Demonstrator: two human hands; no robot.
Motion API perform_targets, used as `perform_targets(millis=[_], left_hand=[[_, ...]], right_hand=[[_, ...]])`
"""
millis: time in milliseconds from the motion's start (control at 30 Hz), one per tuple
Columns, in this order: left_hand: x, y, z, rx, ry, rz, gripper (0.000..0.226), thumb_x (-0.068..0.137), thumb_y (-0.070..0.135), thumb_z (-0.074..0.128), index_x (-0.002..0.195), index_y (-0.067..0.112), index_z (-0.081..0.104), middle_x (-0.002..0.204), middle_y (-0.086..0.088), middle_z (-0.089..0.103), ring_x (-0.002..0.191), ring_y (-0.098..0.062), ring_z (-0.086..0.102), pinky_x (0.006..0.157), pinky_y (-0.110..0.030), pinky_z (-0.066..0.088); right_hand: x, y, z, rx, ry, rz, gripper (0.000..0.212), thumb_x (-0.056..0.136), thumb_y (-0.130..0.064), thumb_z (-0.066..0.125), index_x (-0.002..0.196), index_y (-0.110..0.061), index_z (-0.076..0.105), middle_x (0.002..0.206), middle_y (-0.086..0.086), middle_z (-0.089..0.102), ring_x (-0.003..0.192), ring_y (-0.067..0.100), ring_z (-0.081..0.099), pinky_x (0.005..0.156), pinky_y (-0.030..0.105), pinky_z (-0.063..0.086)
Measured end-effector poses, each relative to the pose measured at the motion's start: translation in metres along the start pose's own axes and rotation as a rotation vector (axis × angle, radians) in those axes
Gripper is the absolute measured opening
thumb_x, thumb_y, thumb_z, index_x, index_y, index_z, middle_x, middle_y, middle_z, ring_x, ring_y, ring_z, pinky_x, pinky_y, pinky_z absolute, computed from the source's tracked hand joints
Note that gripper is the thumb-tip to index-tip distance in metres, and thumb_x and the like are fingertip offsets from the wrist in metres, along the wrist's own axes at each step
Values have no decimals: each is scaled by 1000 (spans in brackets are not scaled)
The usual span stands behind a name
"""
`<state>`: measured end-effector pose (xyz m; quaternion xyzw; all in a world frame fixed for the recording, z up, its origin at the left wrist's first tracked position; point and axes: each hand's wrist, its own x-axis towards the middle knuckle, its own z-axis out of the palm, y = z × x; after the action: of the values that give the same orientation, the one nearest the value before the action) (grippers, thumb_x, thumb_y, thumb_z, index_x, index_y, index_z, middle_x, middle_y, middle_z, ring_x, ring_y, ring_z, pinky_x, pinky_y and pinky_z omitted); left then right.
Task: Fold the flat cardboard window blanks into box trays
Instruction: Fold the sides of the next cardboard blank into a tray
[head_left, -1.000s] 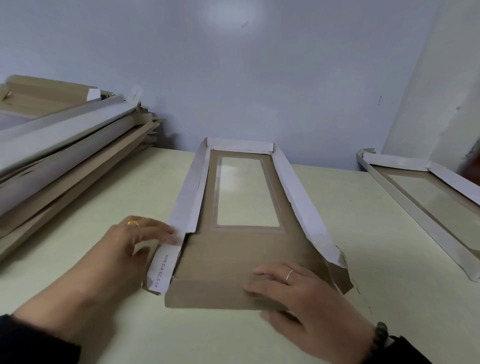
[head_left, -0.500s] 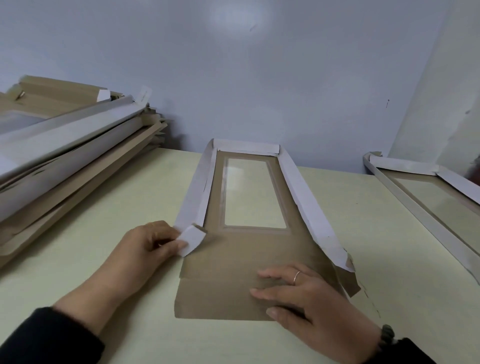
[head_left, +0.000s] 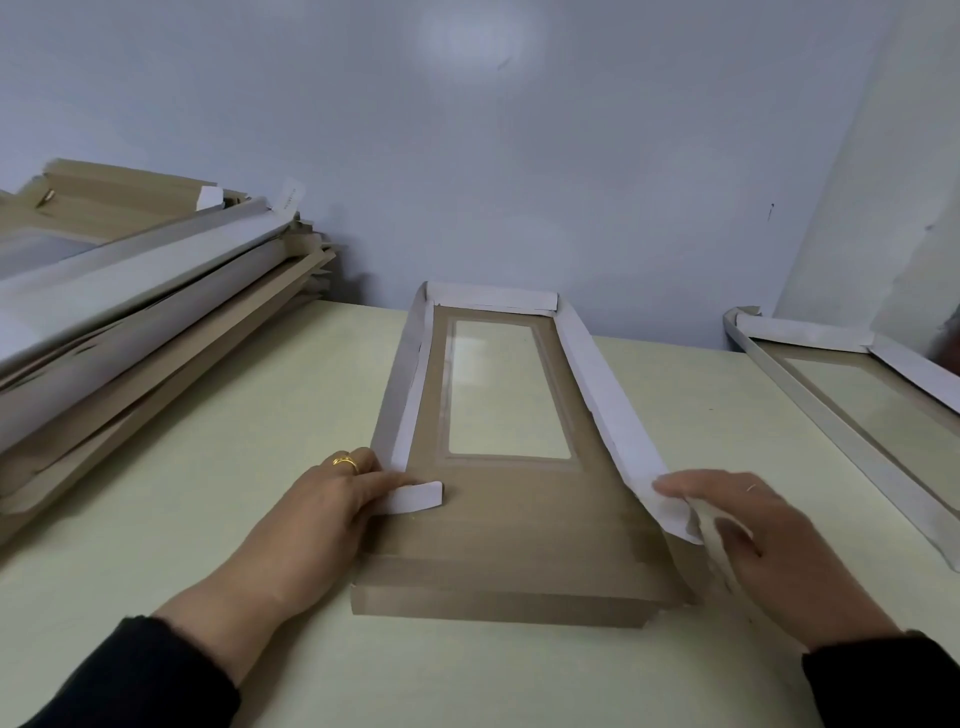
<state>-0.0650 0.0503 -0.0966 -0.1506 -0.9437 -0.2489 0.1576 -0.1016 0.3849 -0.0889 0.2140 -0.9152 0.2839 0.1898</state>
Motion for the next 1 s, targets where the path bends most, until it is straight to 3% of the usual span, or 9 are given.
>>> perform_targets(millis=[67, 133, 267, 400, 467, 567, 767, 900, 1000], left_hand=[[-1, 0, -2, -48, -2, 8, 64, 90, -4, 44, 114, 54, 49, 87, 21, 45, 88, 4, 46, 71, -7, 34], [-2, -2, -3, -71, -1, -3, 60, 90, -6, 43, 115, 47, 56, 87, 20, 47, 90, 7, 45, 72, -6, 34], [-4, -5, -1, -101, -8, -49, 52, 91, -5, 41, 117, 34, 61, 89, 10, 49, 87, 2, 46, 72, -10, 36], [-6, -4, -1, -149, 19, -70, 50, 90, -9, 40, 118, 26, 63, 88, 8, 46, 85, 1, 47, 73, -9, 37], [-5, -4, -1, -159, 27, -79, 50, 89, -11, 39, 120, 21, 63, 88, 9, 44, 85, 3, 46, 71, -9, 37], [-5, -3, -1, -142, 43, -68, 51, 87, -14, 40, 120, 17, 63, 86, 11, 43, 85, 5, 46, 72, -8, 36], [-6, -5, -4, -128, 108, -71, 45, 84, -14, 49, 101, 22, 68, 83, 15, 53, 79, 2, 49, 66, -10, 37], [-7, -5, -8, -52, 41, 25, 49, 81, -14, 52, 105, 25, 72, 82, 13, 53, 74, -5, 53, 65, -15, 41], [-9, -4, -11, 5, 10, 93, 54, 74, -6, 40, 112, 21, 68, 81, 8, 52, 72, -8, 50, 64, -18, 40]], right_hand=[[-1, 5, 5, 130, -144, 74, 82, 62, 32, 40, 104, -34, 65, 116, -23, 55, 108, -7, 46, 92, 1, 30], [-1, 8, 8, 248, -195, 163, 71, 67, 30, 42, 93, -29, 72, 115, -21, 57, 107, -7, 51, 91, 0, 32], [0, 11, 1, 445, -183, 260, 37, 81, 14, 55, 81, -17, 75, 101, -13, 69, 93, -11, 59, 76, -2, 38], [1, 10, -4, 567, -151, 336, 28, 87, 5, 53, 83, -14, 72, 93, -11, 72, 90, -14, 59, 74, -3, 38], [0, 5, 0, 584, -47, 361, 23, 82, 6, 58, 80, -14, 67, 77, -8, 72, 75, -5, 63, 66, 2, 41], [0, -4, 12, 343, 100, 309, 21, 75, 0, 69, 71, -16, 57, 65, -2, 63, 63, 7, 56, 60, 12, 40], [2, -17, 22, -157, 85, 12, 20, 65, 4, 79, 65, -11, 66, 62, 1, 62, 61, 24, 57, 62, 27, 37], [0, -18, 20, -231, 65, -112, 21, 61, 12, 79, 71, -5, 71, 70, 4, 68, 64, 26, 64, 65, 26, 40], [-5, -12, 13, -248, 9, -159, 50, 50, 29, 68, 88, -3, 73, 84, 6, 70, 76, 18, 67, 74, 18, 43]])
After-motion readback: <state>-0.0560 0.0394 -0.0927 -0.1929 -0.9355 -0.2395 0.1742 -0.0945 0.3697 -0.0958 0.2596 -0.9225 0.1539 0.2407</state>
